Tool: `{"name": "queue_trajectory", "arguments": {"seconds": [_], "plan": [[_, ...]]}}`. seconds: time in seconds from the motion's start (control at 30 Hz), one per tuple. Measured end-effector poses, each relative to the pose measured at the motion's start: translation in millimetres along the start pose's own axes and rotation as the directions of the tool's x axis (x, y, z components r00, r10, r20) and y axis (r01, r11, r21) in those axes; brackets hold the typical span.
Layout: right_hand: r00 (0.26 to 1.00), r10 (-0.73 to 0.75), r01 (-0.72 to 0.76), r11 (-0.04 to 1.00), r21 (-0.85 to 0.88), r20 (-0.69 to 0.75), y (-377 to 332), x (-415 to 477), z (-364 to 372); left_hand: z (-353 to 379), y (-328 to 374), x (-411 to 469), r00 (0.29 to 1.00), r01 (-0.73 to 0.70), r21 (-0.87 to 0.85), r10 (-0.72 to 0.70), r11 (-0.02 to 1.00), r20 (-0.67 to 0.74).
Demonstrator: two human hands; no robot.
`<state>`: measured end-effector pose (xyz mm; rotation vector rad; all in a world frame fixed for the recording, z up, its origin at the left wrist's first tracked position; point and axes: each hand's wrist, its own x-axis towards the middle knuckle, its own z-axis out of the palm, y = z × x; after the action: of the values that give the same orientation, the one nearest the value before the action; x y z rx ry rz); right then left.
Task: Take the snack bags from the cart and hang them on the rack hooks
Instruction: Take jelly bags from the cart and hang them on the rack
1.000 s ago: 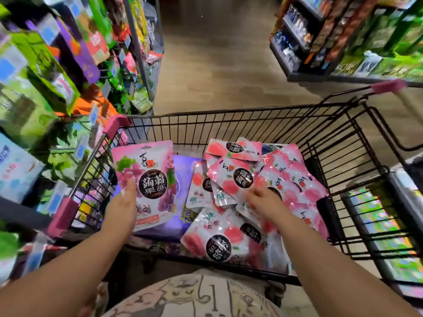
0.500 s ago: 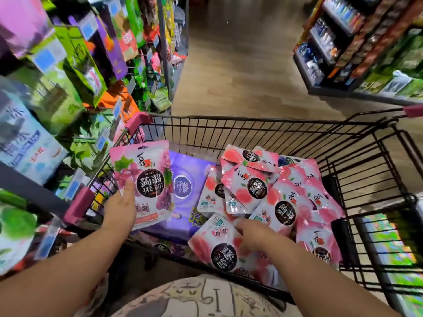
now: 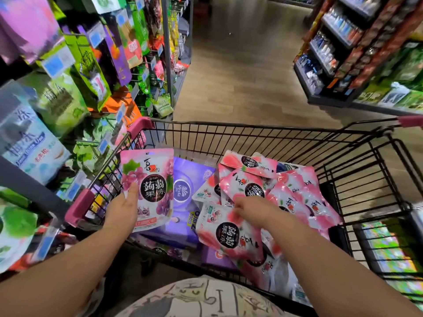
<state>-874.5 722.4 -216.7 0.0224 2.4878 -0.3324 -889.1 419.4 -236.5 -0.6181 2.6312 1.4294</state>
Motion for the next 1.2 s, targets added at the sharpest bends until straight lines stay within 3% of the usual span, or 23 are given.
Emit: {"name": "queue_trajectory", "arguments": {"seconds": [0.1,0.2,0.27,0.37,0.5,0.87,1.07,1.2], "plan": [[0.995,0.032,-0.045,0.991,0.13,0.099,-0.3,-3.8,-3.6,0.3,-0.2,-0.4,1.0,-0.009,0.006,0.009,1.0,0.0],[0.959,0.099,-0.103,0.995,0.003,0.264,-1.1,-13.0,-19.6,0.7,-3.3,2.5,1.0,0.005,0.01,-0.005,1.0,0.006],[0.955,0.118,-0.102,0.992,-0.074,0.272,-1.4,-17.9,-32.9,0.6,-4.5,3.5,1.0,0.008,0.013,-0.008,1.0,0.006],[0.975,0.124,-0.102,0.987,-0.126,0.185,-2.7,-25.9,-53.3,1.6,-5.2,4.9,1.0,0.013,0.018,-0.013,1.0,0.008],[0.996,0.089,-0.088,0.995,-0.038,0.02,-4.9,-39.1,-78.7,1.4,-3.5,4.9,1.0,0.014,0.013,-0.014,1.0,0.009],[0.988,0.074,-0.123,0.915,-0.384,-0.139,-34.5,-34.1,-113.0,0.5,5.4,-4.0,1.0,-0.016,-0.025,0.016,1.0,-0.002],[0.88,0.044,-0.171,0.958,-0.229,-0.473,-36.0,12.8,-94.4,-0.1,-1.9,2.0,1.0,-0.001,-0.07,0.001,0.998,-0.013],[0.79,0.041,-0.161,0.977,-0.142,-0.611,-26.6,37.6,-70.4,-1.2,-3.8,0.8,0.996,0.028,-0.149,-0.04,0.988,-0.083]]}}
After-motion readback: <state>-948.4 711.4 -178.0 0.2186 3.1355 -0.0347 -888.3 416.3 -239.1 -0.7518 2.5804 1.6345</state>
